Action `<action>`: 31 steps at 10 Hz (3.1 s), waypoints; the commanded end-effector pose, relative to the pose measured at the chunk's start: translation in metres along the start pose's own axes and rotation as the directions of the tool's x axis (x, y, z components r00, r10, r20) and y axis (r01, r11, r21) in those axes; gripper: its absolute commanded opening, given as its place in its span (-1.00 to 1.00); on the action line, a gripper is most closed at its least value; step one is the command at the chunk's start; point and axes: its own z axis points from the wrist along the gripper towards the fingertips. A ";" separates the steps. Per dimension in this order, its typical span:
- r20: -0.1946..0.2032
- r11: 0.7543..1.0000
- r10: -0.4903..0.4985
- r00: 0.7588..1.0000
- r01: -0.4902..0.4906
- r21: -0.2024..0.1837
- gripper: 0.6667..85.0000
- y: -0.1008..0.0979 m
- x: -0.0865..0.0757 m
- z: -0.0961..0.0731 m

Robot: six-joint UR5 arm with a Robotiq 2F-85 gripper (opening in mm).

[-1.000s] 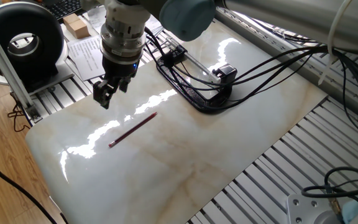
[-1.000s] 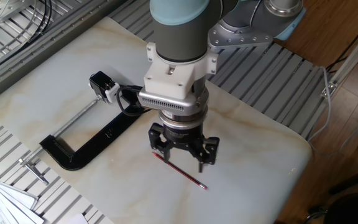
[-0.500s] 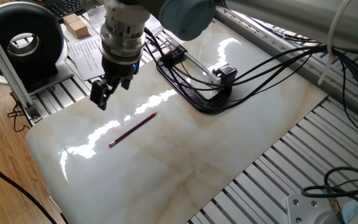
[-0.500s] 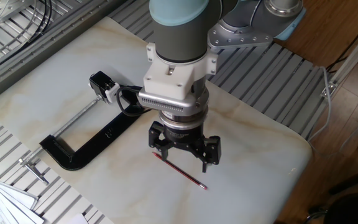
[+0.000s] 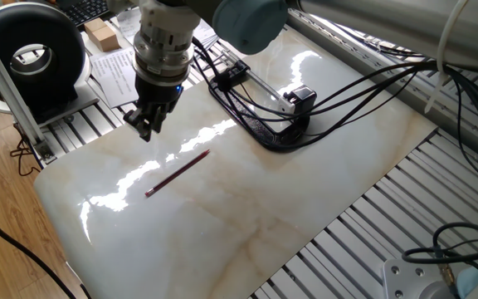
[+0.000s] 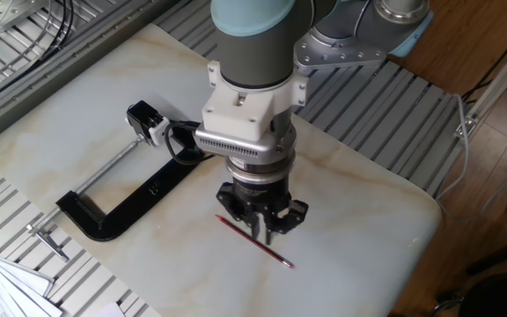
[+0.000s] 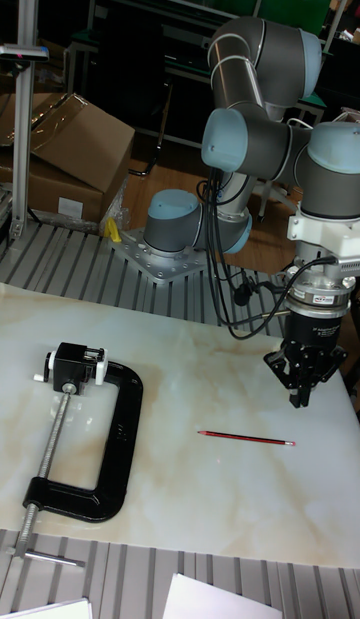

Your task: Insert the pencil into the pencil sharpener

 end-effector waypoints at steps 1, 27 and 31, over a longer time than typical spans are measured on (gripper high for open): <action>0.016 1.000 0.026 1.000 -0.025 -0.013 0.64 0.002 -0.005 -0.002; 0.046 1.000 0.013 0.999 -0.012 -0.008 0.60 0.000 -0.011 -0.004; 0.017 1.000 -0.020 1.000 0.020 0.003 0.60 -0.006 0.000 -0.004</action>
